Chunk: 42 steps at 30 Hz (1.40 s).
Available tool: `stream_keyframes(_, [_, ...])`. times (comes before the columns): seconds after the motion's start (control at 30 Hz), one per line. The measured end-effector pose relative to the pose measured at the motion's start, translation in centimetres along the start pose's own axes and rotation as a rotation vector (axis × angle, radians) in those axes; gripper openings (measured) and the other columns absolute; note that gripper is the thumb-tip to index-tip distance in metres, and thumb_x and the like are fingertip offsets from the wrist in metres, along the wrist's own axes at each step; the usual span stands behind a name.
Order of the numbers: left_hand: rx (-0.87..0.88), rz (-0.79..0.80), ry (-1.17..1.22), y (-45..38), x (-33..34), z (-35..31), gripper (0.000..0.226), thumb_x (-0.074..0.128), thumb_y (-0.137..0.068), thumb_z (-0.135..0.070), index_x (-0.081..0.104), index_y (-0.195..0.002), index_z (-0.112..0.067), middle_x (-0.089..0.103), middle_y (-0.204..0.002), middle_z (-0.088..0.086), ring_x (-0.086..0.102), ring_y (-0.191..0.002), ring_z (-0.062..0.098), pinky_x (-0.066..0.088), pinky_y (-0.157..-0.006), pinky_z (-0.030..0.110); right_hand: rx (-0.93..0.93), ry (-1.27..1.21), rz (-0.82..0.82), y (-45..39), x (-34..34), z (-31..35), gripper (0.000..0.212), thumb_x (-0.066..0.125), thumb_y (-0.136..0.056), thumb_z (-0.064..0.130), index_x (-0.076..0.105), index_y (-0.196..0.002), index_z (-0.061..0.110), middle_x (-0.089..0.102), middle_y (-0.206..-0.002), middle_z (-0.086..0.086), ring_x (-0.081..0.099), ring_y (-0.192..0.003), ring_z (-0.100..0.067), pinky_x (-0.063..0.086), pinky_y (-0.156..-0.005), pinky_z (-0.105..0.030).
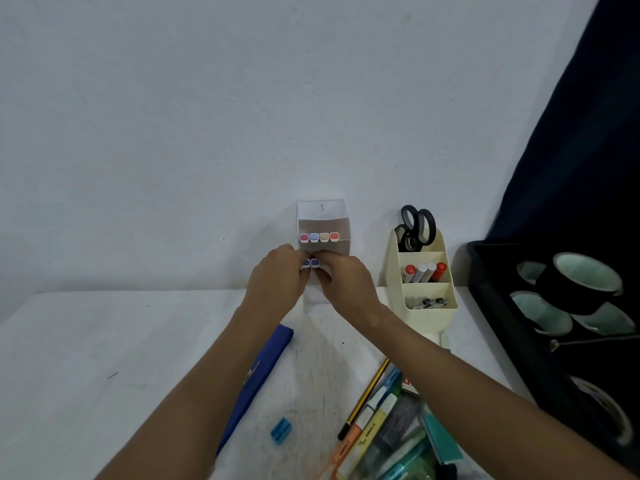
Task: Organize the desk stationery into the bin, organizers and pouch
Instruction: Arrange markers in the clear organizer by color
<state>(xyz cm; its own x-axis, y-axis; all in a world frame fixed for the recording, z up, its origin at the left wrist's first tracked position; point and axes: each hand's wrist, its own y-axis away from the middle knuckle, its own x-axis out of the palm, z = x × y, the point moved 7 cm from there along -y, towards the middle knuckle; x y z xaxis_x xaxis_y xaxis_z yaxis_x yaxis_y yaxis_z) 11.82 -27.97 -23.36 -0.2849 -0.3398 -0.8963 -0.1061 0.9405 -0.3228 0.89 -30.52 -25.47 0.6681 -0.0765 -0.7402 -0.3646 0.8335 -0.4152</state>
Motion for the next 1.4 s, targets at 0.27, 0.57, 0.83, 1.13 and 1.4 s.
stream_keyframes(0.27, [0.004,-0.022,-0.012,-0.1,0.6,-0.4,0.024,0.048,-0.097,-0.024,0.064,-0.109,-0.011,0.064,-0.098,0.009,0.058,-0.078,0.020,0.046,-0.071,0.026,0.005,0.083,0.014,-0.2,0.3,0.2,0.025,0.050,-0.097,0.021,0.064,-0.118,0.014,0.070,-0.110,-0.006,0.066,-0.095,-0.023,0.040,-0.079,-0.018])
stream_keyframes(0.57, [0.055,0.025,-0.028,1.6,0.6,-1.0,0.044,0.052,-0.093,-0.025,0.044,-0.136,-0.019,0.059,-0.092,0.005,0.057,-0.076,0.019,0.045,-0.064,0.026,-0.066,0.078,0.145,0.6,0.1,0.9,0.049,0.054,-0.089,0.002,0.045,-0.136,0.011,0.062,-0.125,-0.010,0.061,-0.106,-0.029,0.051,-0.087,-0.035])
stream_keyframes(0.83, [-0.005,0.203,0.145,9.0,1.0,-1.5,0.035,0.057,-0.089,-0.031,0.059,-0.122,-0.020,0.061,-0.104,-0.001,0.056,-0.085,0.014,0.049,-0.077,0.030,-0.029,0.035,0.413,7.5,-3.9,0.4,0.030,0.056,-0.092,0.014,0.064,-0.122,0.013,0.067,-0.119,-0.001,0.055,-0.079,-0.006,0.037,-0.075,-0.010])
stream_keyframes(1.13, [-0.025,0.753,0.141,18.7,4.4,-1.9,0.029,0.068,-0.081,-0.044,0.065,-0.104,-0.027,0.064,-0.090,-0.012,0.062,-0.081,0.005,0.054,-0.076,0.024,-0.079,0.066,0.708,16.4,-4.4,-1.9,0.022,0.069,-0.084,0.025,0.070,-0.105,0.023,0.062,-0.102,0.012,0.053,-0.078,0.004,0.046,-0.072,-0.014])
stream_keyframes(1.4, [-0.125,0.793,0.192,21.8,5.5,-1.3,0.023,0.074,-0.074,-0.047,0.067,-0.084,-0.027,0.069,-0.081,-0.008,0.064,-0.072,0.006,0.048,-0.060,0.015,-0.247,0.102,0.710,19.7,-2.0,1.0,0.031,0.065,-0.087,0.030,0.066,-0.117,0.024,0.059,-0.118,0.007,0.051,-0.107,-0.010,0.047,-0.090,-0.032])
